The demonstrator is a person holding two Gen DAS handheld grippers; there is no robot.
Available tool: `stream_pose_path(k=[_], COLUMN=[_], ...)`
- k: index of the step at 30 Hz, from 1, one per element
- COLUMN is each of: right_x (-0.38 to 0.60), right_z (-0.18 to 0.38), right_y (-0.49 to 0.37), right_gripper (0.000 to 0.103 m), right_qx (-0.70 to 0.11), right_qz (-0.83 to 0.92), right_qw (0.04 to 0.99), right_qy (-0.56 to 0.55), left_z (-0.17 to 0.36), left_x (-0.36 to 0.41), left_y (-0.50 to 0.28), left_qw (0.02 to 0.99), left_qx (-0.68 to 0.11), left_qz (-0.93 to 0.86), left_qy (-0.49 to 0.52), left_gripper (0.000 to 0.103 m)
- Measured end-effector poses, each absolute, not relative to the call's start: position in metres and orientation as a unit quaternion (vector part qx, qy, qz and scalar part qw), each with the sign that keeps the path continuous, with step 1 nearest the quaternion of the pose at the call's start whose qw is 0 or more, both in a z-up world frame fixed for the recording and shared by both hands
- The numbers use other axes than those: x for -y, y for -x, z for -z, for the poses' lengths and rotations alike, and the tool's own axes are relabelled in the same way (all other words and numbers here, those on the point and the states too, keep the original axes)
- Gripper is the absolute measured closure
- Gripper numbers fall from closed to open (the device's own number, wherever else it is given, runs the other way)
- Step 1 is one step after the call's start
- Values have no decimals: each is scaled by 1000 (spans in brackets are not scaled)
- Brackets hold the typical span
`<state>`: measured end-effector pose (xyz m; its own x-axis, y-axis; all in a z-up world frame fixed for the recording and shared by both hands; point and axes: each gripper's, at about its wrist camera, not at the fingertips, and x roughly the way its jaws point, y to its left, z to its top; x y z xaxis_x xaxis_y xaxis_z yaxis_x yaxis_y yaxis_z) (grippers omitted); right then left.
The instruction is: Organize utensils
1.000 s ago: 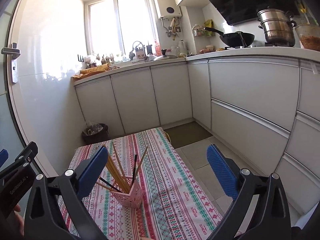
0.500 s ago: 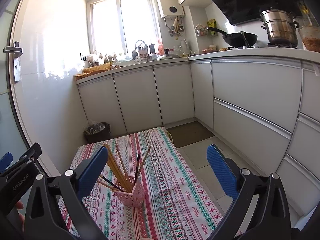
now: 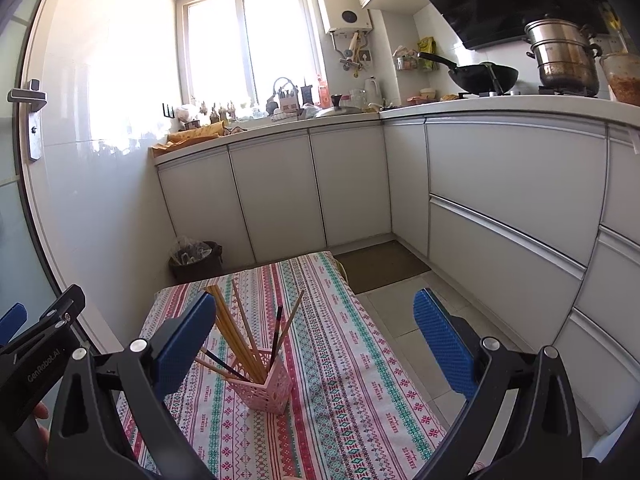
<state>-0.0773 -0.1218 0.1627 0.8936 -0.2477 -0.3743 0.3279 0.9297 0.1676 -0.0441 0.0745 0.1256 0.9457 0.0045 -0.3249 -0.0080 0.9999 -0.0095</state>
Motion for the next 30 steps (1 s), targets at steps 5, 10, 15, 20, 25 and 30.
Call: stream_pose_path(k=[5, 10, 15, 20, 25, 30], right_x=[121, 120, 120, 121, 122, 122], right_z=[-162, -161, -160, -158, -158, -158], right_y=[76, 75, 74, 73, 73, 75], right_gripper=[7, 7, 7, 7, 7, 7], right_qx=[-179, -182, -185, -188, -187, -184], right_qz=[147, 145, 144, 143, 143, 144], right_qw=[966, 966, 965, 964, 964, 965], right_qy=[-115, -115, -116, -120, -120, -120], left_z=[-125, -125, -123, -121, -122, -121], left_x=[-76, -77, -77, -74, -71, -72], left_y=[43, 42, 39, 39, 44, 46], left_qw=[986, 986, 985, 986, 989, 988], left_qx=[-166, -168, -172, -167, -149, -152], left_qz=[-5, -7, -8, 1, 9, 8], left_qy=[5, 4, 2, -10, -16, -8], left_gripper=[7, 7, 7, 7, 7, 7])
